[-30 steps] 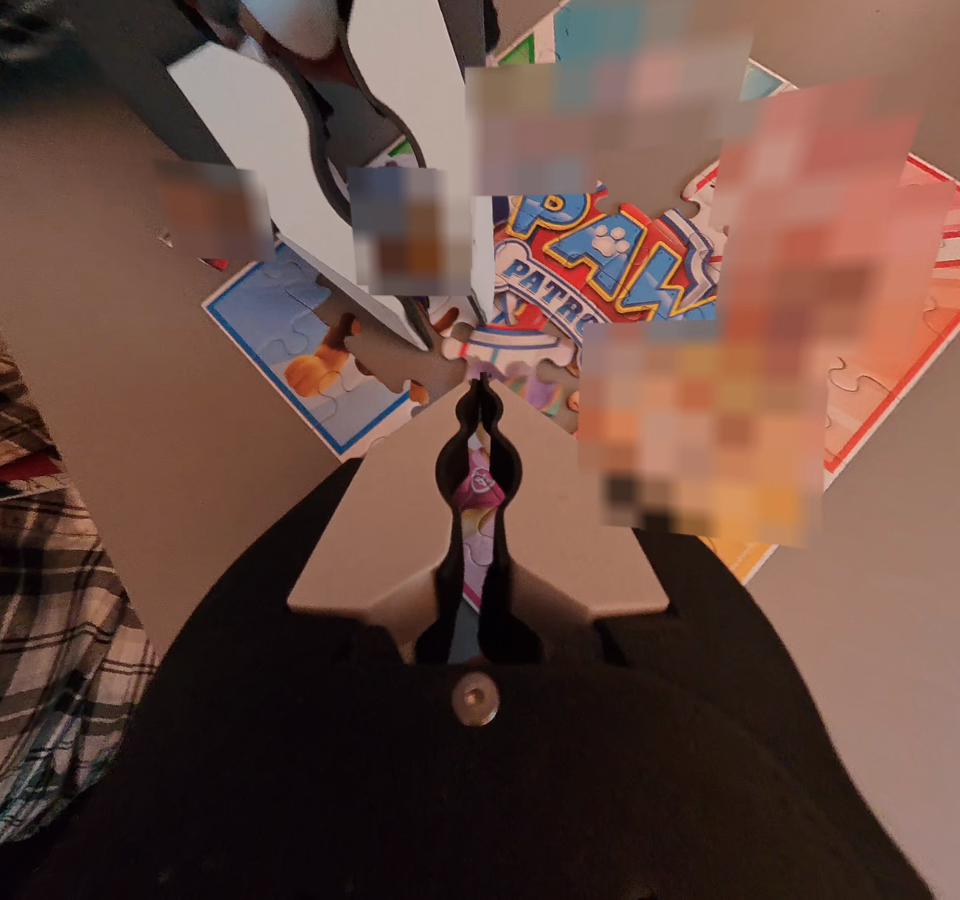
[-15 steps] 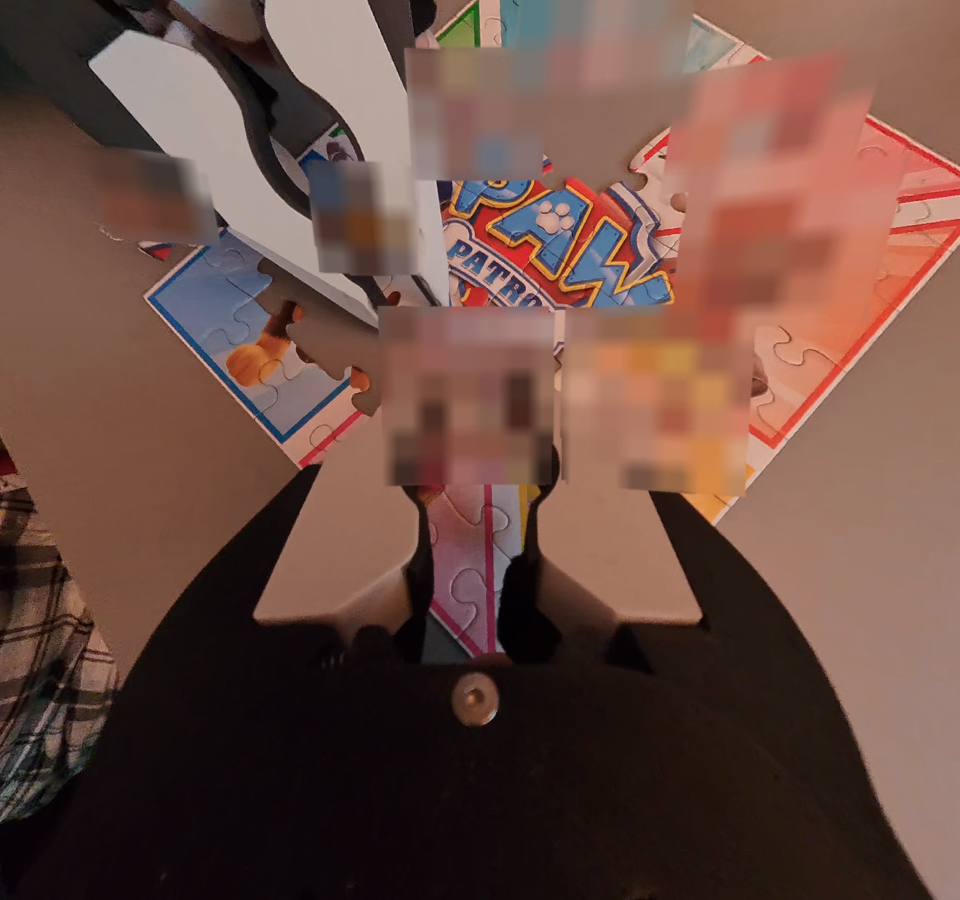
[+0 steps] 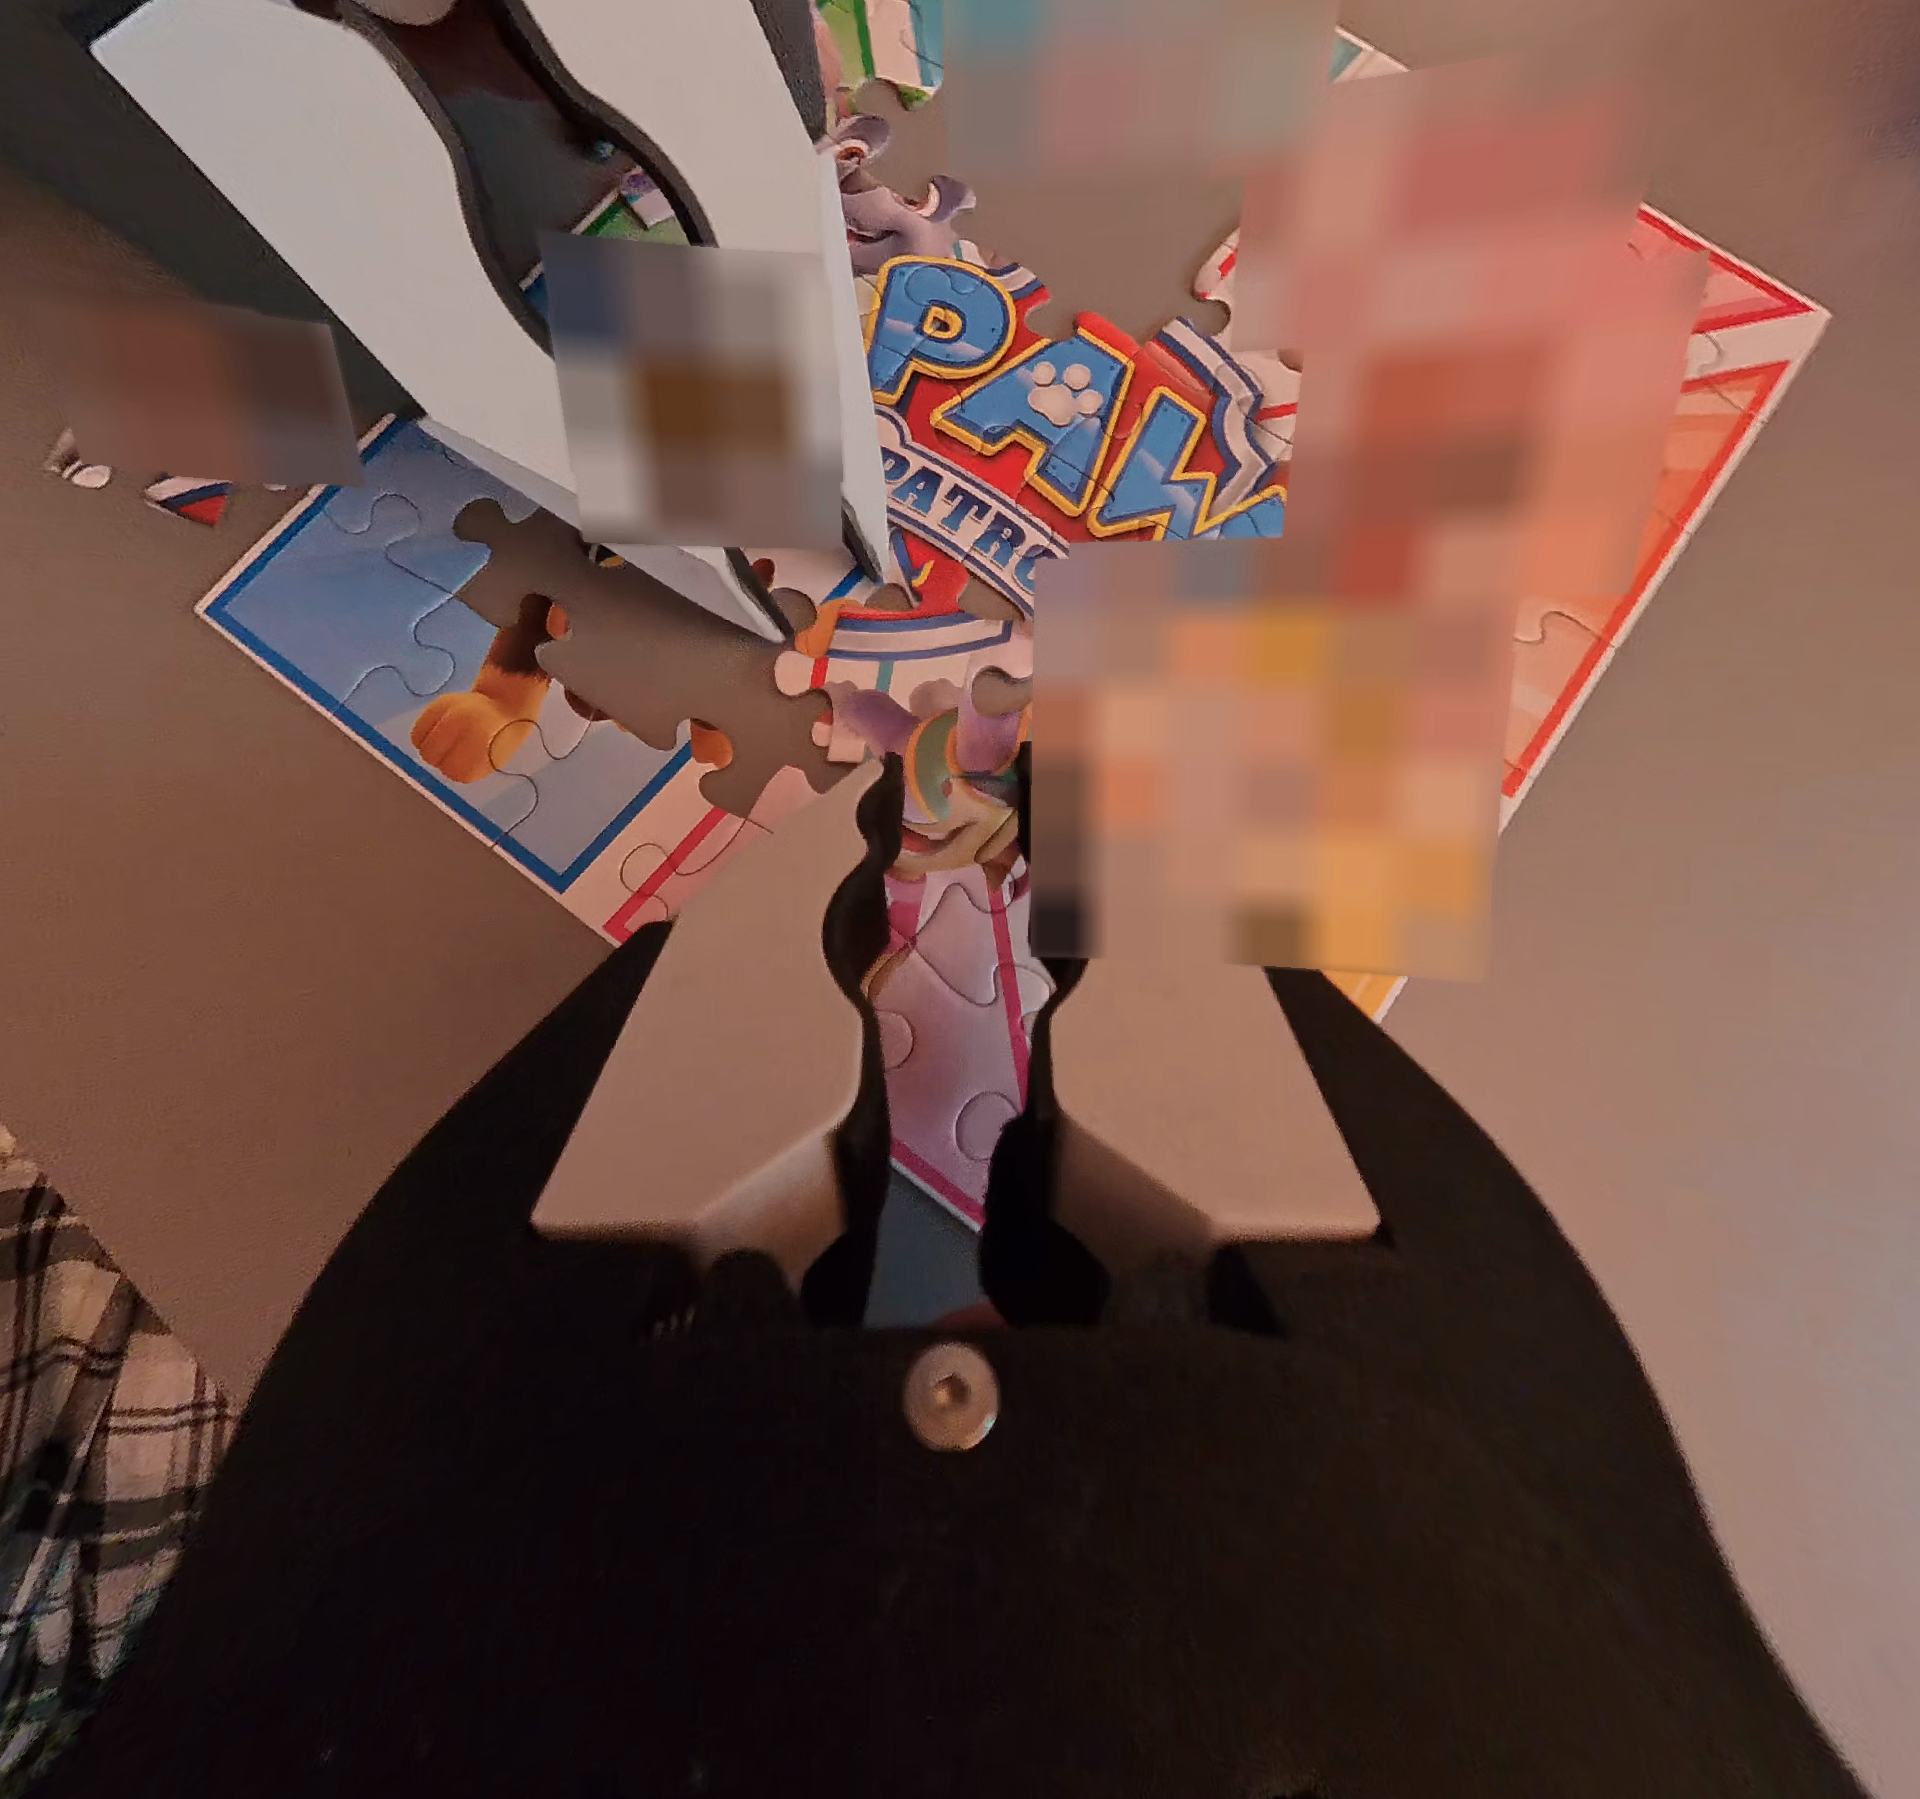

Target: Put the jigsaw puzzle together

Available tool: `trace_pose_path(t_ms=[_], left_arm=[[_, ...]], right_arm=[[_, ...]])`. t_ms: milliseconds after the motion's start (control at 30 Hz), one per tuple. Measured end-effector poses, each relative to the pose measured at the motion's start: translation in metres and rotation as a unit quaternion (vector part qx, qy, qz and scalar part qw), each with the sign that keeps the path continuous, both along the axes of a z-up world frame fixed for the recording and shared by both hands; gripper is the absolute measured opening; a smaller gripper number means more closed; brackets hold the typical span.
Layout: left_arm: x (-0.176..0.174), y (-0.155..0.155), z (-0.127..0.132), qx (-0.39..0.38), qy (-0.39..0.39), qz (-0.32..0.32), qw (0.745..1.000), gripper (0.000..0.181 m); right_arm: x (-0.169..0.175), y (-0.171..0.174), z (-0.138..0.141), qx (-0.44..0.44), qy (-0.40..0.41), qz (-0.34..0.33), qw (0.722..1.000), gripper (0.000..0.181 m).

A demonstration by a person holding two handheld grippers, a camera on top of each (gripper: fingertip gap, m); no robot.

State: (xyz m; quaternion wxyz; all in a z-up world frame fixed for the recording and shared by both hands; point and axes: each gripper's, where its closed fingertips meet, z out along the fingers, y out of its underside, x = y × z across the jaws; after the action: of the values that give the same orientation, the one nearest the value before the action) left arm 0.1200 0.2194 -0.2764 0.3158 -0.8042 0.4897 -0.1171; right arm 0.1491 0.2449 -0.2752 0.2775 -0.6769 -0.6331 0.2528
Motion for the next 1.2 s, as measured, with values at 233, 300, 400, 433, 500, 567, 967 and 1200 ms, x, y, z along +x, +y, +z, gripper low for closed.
trace_pose_path(t_ms=[233,300,400,433,500,567,967,1200], left_arm=[[-0.002,0.000,0.000,-0.002,-0.002,0.005,1.000,0.019],[-0.003,-0.001,0.000,-0.005,-0.002,0.007,1.000,0.021],[-0.007,-0.004,0.002,-0.009,-0.004,0.009,1.000,0.021],[-0.008,-0.004,0.003,-0.010,-0.006,0.011,1.000,0.022],[-0.012,-0.007,0.004,-0.016,-0.009,0.013,1.000,0.022],[-0.017,-0.009,0.002,-0.022,-0.005,0.018,1.000,0.023],[-0.019,-0.008,0.000,-0.018,-0.005,0.033,0.999,0.021],[-0.018,-0.007,0.000,-0.016,-0.005,0.032,0.999,0.021]], right_arm=[[0.006,-0.004,0.000,0.007,0.006,-0.045,0.999,0.003],[0.006,-0.004,0.001,0.008,0.007,-0.046,0.999,0.003],[0.004,-0.003,0.008,0.014,0.022,-0.045,0.999,0.008],[0.004,-0.003,0.007,0.017,0.016,-0.044,0.999,0.008],[0.004,-0.007,0.000,0.020,-0.003,-0.030,0.999,0.009],[0.000,-0.015,0.000,0.008,0.000,-0.018,1.000,0.005],[-0.008,-0.048,0.000,-0.007,-0.016,-0.004,1.000,0.007],[-0.015,-0.068,0.000,-0.016,-0.007,0.014,1.000,0.006]])
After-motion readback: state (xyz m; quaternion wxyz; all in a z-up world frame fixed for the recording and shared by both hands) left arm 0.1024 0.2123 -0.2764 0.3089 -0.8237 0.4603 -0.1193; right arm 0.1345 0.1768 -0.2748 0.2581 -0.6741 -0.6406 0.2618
